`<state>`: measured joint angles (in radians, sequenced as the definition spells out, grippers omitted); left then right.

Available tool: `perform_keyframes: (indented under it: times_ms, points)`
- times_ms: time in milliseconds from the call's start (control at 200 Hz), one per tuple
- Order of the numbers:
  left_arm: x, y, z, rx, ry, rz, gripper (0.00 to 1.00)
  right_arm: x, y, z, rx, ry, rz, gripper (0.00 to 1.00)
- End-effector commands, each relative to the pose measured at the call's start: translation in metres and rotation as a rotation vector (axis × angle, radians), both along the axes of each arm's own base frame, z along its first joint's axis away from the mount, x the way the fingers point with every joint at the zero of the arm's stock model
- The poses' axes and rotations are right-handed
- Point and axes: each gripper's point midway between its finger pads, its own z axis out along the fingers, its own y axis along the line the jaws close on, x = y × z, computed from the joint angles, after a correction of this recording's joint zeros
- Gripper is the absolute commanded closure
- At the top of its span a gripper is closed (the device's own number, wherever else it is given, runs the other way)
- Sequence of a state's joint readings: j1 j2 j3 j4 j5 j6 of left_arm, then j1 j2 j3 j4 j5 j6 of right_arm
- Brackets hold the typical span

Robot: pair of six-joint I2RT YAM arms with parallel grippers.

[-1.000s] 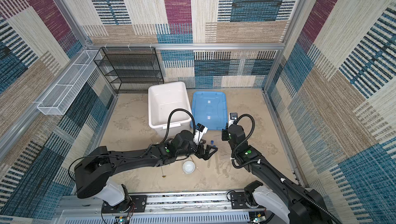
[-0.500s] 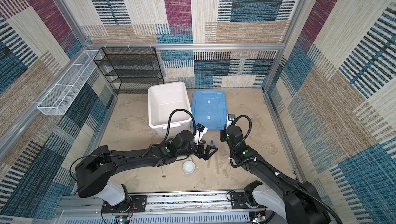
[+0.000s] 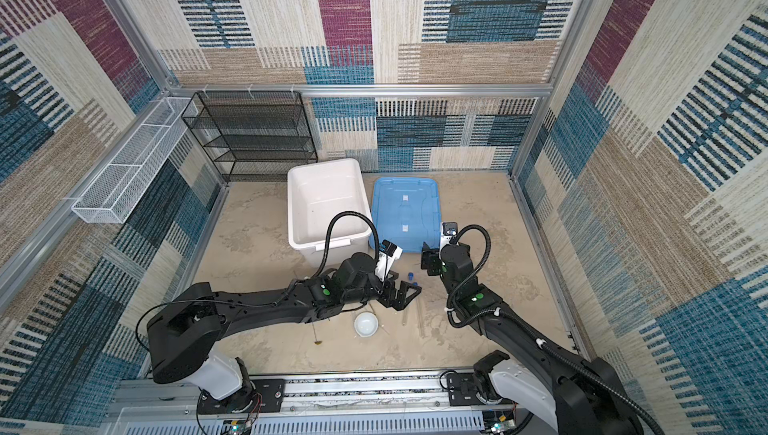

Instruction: Organize the chemistry lab equipment

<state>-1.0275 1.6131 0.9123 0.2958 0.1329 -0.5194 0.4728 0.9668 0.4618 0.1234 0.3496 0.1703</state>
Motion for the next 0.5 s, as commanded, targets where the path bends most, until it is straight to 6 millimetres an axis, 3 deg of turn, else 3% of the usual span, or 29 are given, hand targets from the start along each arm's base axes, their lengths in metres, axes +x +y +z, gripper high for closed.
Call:
perform_keyframes:
  times_ms: [0,290,496]
  points:
    - [0.004,0.003,0.005,0.011,-0.025,0.020,0.01,-0.003,-0.004,0.023,0.092,-0.070,-0.033,0.00]
    - [0.011,0.016,-0.025,0.227,0.024,0.068,0.02,-0.016,0.002,0.093,0.160,-0.186,0.041,0.01]
    - [0.001,0.012,-0.066,0.466,0.137,-0.004,0.09,-0.021,0.006,0.121,0.183,-0.221,0.076,0.00]
